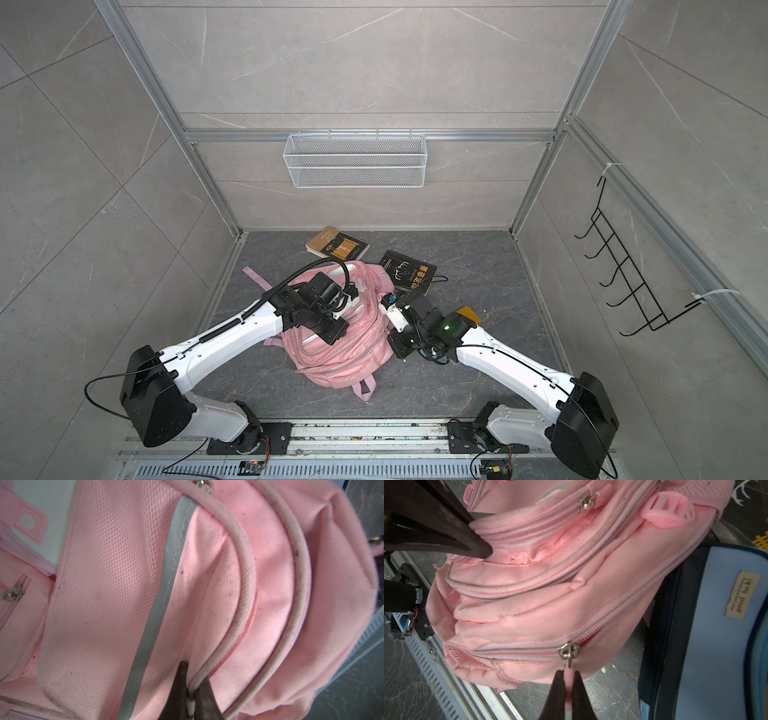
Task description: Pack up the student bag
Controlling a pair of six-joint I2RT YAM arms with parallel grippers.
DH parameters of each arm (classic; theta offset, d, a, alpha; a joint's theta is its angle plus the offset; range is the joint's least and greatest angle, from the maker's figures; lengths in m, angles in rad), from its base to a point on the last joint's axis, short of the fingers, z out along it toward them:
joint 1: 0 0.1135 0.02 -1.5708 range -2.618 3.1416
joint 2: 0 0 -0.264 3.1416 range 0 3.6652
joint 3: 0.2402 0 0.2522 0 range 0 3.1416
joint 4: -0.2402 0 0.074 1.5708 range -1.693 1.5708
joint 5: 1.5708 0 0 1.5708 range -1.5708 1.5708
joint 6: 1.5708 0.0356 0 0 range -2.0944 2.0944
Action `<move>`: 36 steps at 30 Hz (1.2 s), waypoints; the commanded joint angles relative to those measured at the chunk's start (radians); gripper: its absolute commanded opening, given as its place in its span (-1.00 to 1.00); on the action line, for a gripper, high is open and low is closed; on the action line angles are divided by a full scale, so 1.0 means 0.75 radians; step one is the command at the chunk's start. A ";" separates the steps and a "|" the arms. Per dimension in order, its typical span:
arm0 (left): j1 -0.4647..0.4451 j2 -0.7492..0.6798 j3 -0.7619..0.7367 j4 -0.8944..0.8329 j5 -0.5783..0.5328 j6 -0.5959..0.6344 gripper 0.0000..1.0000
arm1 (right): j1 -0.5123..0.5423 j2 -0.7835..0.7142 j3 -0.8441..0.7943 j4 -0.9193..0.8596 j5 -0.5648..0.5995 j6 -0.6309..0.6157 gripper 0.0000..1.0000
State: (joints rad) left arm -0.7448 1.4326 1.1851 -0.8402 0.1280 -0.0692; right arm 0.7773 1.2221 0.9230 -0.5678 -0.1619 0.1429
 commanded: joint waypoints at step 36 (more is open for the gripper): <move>0.100 -0.233 0.319 -0.488 -0.282 -0.892 -1.00 | 0.205 0.194 0.207 0.144 0.042 -0.014 -1.00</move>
State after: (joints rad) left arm -0.6769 1.2564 1.4143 -1.2541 -0.0807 -0.7055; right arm 0.9600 1.3266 1.0466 -0.4763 -0.1001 0.1635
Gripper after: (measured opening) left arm 0.061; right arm 0.085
